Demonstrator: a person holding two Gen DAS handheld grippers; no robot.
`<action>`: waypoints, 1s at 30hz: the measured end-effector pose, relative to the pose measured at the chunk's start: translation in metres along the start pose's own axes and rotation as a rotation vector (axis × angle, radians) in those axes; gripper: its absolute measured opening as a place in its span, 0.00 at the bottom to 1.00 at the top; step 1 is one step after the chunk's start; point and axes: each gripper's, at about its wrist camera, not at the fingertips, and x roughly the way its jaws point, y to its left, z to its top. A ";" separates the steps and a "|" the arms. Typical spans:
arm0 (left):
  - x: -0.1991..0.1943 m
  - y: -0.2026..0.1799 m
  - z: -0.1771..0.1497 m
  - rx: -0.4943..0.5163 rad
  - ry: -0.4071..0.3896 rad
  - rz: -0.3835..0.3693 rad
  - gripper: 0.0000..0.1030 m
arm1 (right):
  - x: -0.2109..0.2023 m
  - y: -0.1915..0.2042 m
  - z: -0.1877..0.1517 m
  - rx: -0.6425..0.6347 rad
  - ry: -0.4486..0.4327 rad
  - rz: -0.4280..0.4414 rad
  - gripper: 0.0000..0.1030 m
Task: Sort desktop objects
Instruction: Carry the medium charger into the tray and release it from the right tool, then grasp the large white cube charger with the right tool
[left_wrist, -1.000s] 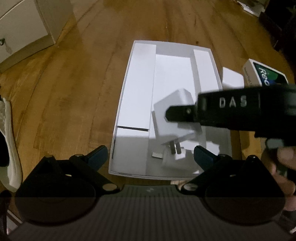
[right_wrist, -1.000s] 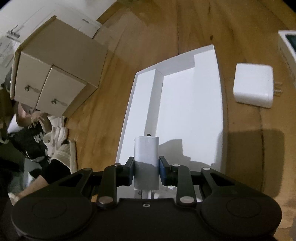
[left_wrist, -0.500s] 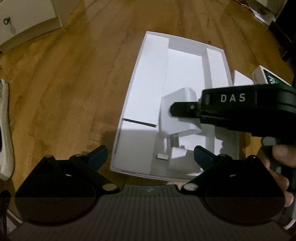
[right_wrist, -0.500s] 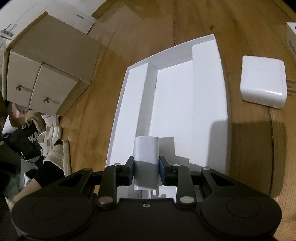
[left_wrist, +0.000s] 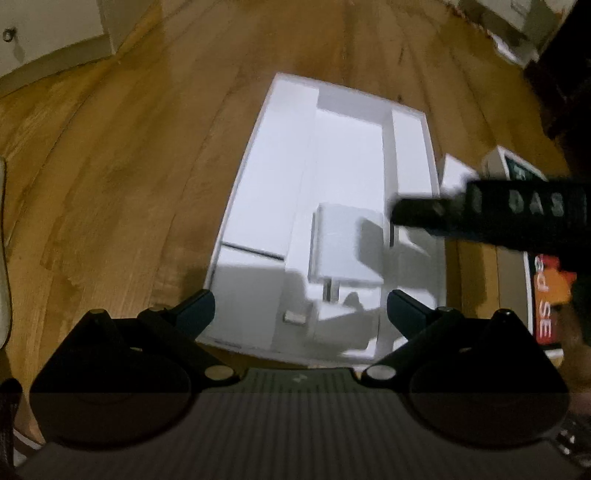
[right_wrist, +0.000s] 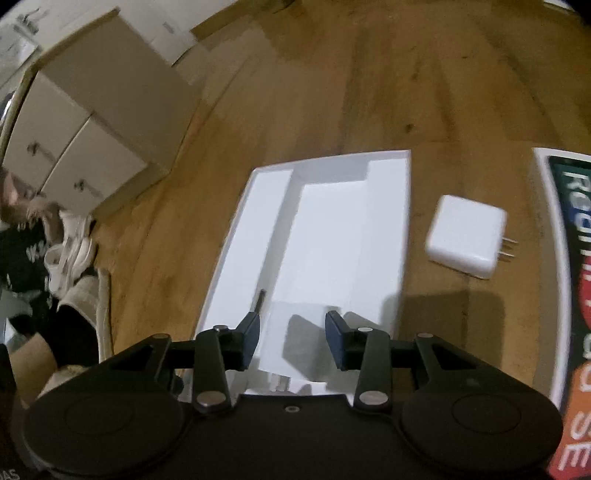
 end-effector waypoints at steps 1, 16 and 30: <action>-0.004 -0.001 0.001 0.011 -0.032 0.017 0.98 | -0.004 -0.004 -0.001 0.011 -0.009 -0.017 0.43; -0.003 -0.059 0.007 0.185 -0.133 -0.010 1.00 | -0.068 -0.069 0.005 0.133 -0.078 -0.241 0.45; 0.027 -0.091 0.034 0.310 -0.131 0.010 1.00 | -0.032 -0.094 0.076 0.135 0.162 -0.191 0.60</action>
